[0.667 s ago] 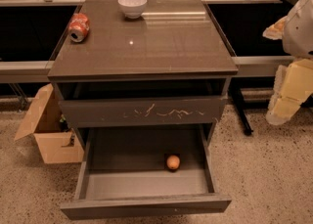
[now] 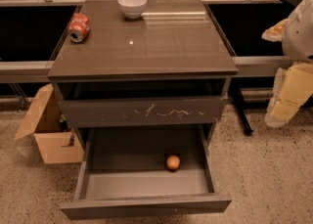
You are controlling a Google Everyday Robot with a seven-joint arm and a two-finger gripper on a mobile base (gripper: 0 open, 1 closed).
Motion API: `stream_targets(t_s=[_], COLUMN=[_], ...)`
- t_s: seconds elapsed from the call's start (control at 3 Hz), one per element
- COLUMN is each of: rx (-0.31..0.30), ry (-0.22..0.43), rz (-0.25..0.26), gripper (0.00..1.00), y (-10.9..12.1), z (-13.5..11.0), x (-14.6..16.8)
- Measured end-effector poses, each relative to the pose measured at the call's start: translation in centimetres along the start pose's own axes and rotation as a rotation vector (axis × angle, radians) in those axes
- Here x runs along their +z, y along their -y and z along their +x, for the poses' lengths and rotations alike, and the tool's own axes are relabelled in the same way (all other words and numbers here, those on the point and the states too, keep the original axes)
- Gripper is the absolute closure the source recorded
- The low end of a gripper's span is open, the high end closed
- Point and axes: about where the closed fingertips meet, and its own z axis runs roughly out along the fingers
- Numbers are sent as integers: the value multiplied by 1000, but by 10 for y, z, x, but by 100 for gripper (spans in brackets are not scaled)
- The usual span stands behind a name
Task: Pick orange from middle drawer and place on counter
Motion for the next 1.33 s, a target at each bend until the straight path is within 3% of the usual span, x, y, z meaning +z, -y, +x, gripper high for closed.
stream_targets(t_s=[0.33,0.67,1.33], rx=[12,50,22], ry=[68,184,199], rz=[-20,-26,-29], gripper=[0,0,0], y=[-5,-11,-10], z=[0,-7,-8], x=[28,61,71])
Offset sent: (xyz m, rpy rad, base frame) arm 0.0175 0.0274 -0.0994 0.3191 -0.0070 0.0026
